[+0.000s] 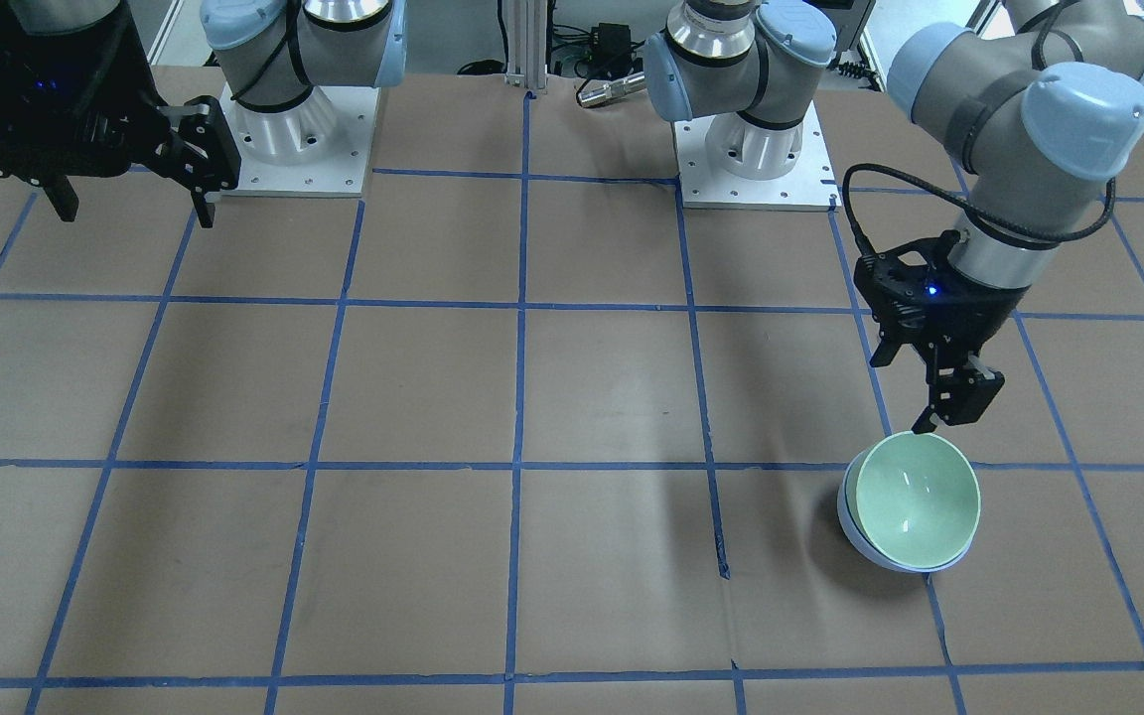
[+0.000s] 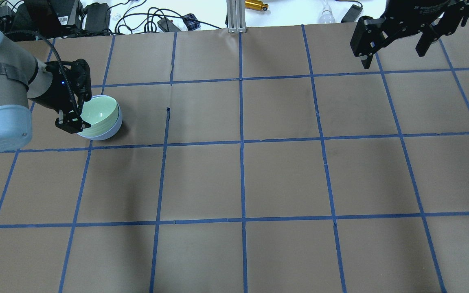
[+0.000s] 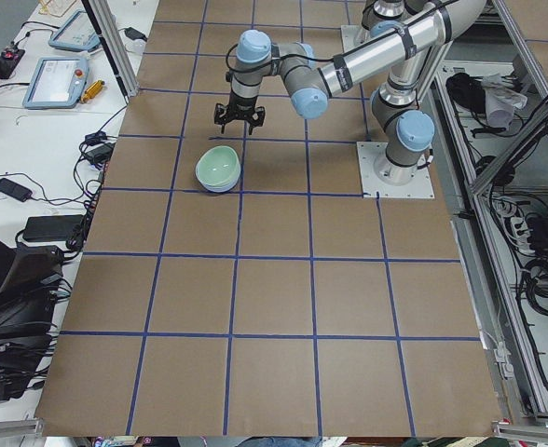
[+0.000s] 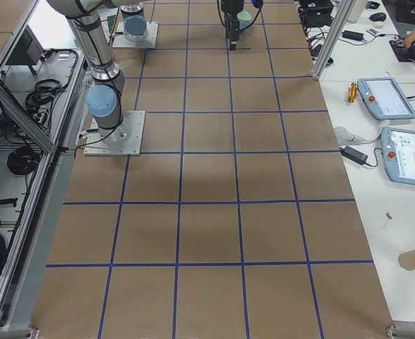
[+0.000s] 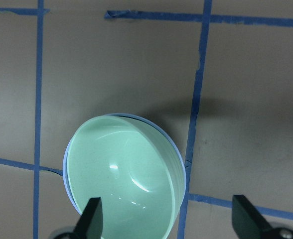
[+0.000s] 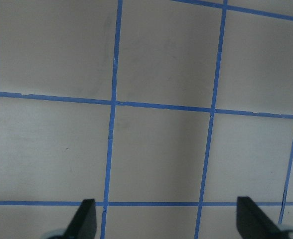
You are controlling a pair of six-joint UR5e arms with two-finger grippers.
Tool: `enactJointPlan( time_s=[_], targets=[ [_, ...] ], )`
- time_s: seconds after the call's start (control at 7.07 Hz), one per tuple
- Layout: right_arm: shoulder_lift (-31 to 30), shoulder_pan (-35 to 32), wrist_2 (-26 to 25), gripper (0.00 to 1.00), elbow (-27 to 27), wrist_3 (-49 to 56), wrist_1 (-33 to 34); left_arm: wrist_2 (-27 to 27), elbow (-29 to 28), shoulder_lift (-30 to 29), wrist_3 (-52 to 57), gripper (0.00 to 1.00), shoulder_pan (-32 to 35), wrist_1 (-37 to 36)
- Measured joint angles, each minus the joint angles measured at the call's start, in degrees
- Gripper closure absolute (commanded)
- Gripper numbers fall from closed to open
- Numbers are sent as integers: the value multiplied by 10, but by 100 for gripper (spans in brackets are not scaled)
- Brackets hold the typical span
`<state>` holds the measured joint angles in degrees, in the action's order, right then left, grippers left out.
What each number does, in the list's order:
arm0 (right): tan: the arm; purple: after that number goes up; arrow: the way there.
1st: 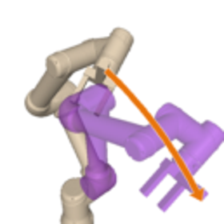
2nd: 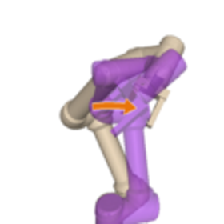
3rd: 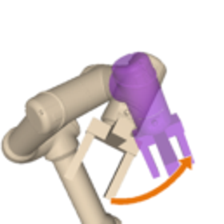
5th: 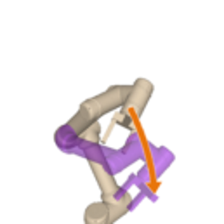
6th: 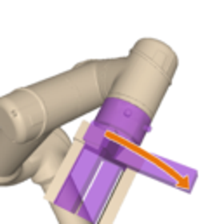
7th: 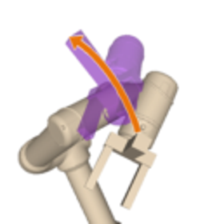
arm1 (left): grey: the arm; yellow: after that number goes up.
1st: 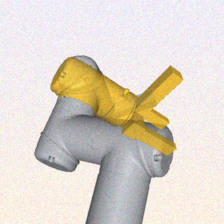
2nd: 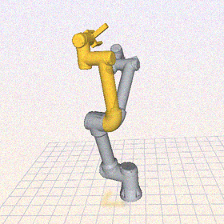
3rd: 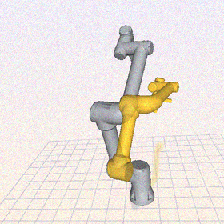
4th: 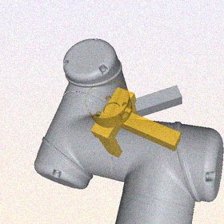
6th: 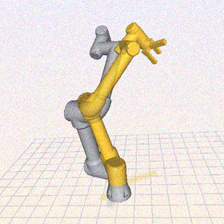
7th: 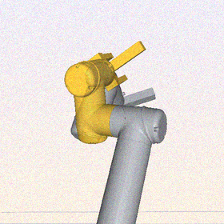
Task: Stack green bowl on blue bowl
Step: 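Open the left gripper and raise it away from the stacked bowls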
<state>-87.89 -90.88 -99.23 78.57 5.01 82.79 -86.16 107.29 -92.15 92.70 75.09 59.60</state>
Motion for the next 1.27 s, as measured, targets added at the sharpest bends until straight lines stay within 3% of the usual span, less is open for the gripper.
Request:
enactJointPlan(
  time_s=[0.42,0.71,1.27],
  targets=[
    [0,0,0,0,0,0,0,-1,-108,30,-192,4,62,190],
    [0,0,0,0,0,0,0,0,-127,50,-341,0,105,233],
    [0,0,0,0,0,0,0,2,-128,76,-705,0,128,265]
  ],
)
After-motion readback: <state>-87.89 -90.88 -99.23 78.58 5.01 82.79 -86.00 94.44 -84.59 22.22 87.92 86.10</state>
